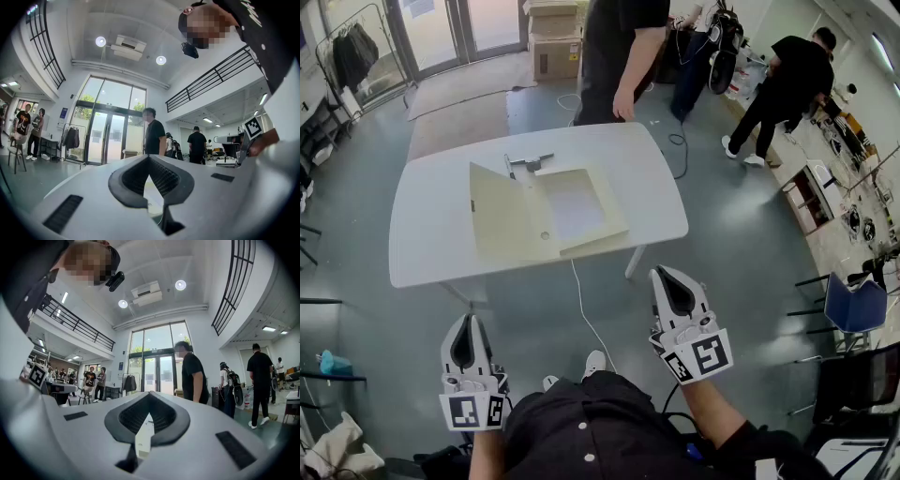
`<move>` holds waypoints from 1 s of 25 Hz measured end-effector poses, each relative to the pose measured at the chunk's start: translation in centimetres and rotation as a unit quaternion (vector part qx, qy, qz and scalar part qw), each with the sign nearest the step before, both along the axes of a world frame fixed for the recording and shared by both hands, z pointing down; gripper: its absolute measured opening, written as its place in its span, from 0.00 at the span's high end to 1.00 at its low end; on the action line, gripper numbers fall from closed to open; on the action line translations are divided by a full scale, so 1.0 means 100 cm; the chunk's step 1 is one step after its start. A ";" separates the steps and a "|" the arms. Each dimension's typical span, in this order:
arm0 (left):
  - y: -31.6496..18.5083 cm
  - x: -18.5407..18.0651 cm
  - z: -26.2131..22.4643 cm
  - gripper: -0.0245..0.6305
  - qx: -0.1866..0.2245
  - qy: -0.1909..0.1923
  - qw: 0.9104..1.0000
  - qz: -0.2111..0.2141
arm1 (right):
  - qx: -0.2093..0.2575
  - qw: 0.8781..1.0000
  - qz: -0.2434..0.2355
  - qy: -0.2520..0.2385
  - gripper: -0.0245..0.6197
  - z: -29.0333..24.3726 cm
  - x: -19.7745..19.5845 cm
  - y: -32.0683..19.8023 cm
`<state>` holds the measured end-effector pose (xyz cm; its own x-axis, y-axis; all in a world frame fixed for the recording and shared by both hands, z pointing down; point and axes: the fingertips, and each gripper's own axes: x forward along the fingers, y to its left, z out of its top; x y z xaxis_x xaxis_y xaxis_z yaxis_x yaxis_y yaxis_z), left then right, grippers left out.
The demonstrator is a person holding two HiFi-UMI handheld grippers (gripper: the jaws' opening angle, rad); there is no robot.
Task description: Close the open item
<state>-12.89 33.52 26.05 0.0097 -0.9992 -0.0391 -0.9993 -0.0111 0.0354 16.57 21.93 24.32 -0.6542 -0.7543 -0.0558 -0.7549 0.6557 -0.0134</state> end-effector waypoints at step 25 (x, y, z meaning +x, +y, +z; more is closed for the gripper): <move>-0.006 0.030 -0.012 0.94 0.054 -0.041 0.997 -0.026 | -0.024 0.997 -0.026 -0.067 0.92 0.021 0.048 -0.052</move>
<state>-9.88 32.95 24.82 -0.0345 -0.9884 -0.1481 -0.9981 0.0417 -0.0454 21.34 16.78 26.45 -0.6812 -0.7237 -0.1102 -0.7095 0.6898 -0.1444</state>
